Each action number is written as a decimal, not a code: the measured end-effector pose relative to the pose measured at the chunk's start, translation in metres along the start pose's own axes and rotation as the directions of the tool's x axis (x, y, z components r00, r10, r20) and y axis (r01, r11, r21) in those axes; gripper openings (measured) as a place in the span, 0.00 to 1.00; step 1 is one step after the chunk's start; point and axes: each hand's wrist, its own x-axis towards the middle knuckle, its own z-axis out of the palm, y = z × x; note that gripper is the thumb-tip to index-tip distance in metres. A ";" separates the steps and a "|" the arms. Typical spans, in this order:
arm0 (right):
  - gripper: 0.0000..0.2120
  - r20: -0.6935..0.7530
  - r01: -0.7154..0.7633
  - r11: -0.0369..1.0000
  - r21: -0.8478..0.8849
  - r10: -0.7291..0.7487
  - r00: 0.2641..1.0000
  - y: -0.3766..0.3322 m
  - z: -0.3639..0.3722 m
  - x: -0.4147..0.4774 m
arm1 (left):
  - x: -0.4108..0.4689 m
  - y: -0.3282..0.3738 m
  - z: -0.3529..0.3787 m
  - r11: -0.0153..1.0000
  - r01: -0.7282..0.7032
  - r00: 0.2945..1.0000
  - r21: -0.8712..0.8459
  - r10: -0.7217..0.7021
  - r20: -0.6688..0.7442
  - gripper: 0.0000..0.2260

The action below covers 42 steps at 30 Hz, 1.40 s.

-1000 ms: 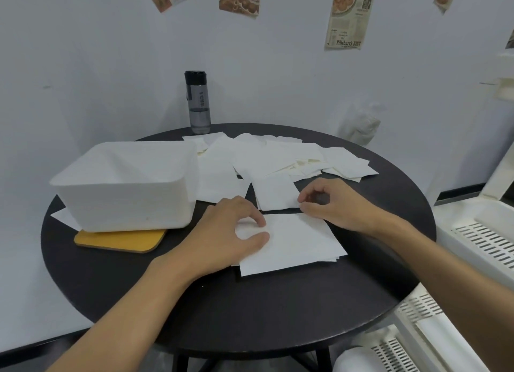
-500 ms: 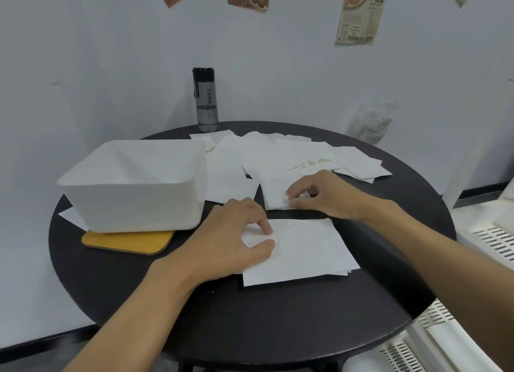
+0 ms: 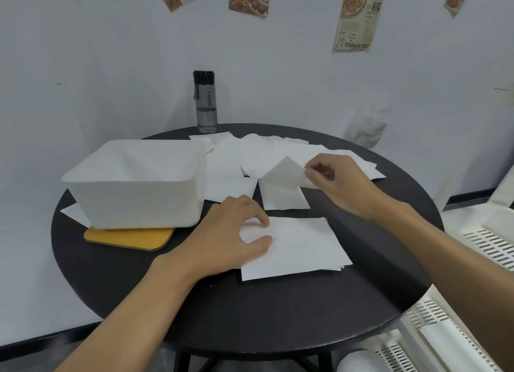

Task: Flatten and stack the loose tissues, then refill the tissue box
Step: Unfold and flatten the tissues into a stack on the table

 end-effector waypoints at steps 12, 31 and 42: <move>0.07 -0.141 0.009 0.858 0.513 0.075 0.987 -0.033 -0.030 -0.026 | 0.009 0.009 -0.004 0.877 0.076 0.905 -0.474 -0.260 -0.336 0.29; 0.02 0.193 -0.317 0.911 0.264 0.272 0.943 -0.004 -0.014 -0.067 | 0.004 0.014 -0.005 0.893 -0.033 0.939 -0.449 -0.126 -0.319 0.12; 0.05 0.213 -0.238 0.969 0.062 0.221 0.952 0.018 -0.011 -0.056 | -0.001 0.011 0.004 0.998 -0.062 0.996 -0.008 0.063 0.060 0.06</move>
